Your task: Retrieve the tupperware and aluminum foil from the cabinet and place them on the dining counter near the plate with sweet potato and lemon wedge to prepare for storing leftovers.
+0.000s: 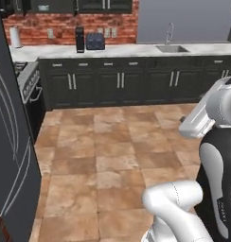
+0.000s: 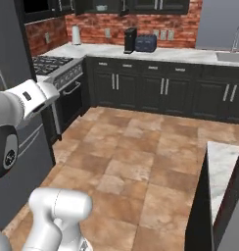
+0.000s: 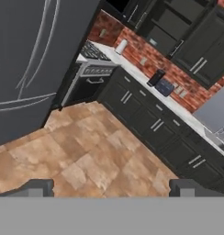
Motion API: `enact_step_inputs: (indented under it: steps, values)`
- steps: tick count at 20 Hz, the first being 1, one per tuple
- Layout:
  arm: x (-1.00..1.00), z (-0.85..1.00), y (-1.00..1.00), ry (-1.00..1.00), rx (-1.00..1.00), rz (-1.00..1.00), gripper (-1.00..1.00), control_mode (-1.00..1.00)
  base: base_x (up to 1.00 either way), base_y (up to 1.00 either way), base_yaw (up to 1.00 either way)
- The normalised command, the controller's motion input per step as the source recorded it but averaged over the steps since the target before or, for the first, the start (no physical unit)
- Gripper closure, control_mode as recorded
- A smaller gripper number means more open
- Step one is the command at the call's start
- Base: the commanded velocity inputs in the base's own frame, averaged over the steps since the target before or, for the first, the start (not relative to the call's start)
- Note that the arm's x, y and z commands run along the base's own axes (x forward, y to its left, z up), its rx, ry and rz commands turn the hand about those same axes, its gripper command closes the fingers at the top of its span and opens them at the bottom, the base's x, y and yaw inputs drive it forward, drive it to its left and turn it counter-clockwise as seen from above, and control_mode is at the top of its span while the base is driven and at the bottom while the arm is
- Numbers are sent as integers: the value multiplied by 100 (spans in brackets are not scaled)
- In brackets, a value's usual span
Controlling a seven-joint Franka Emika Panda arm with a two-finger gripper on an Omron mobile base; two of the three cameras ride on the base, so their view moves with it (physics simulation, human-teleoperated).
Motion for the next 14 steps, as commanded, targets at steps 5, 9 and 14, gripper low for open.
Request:
enact_step_inputs:
  steps: [5, 9, 14]
  values:
    - [0, 0, 0, 0, 0, 0, -100, 100, 100, 67, -27]
    - [0, 0, 0, 0, 0, 0, -100, 100, 100, 99, -16]
    - [0, 0, 0, 0, 0, 0, -100, 100, 100, 95, -4]
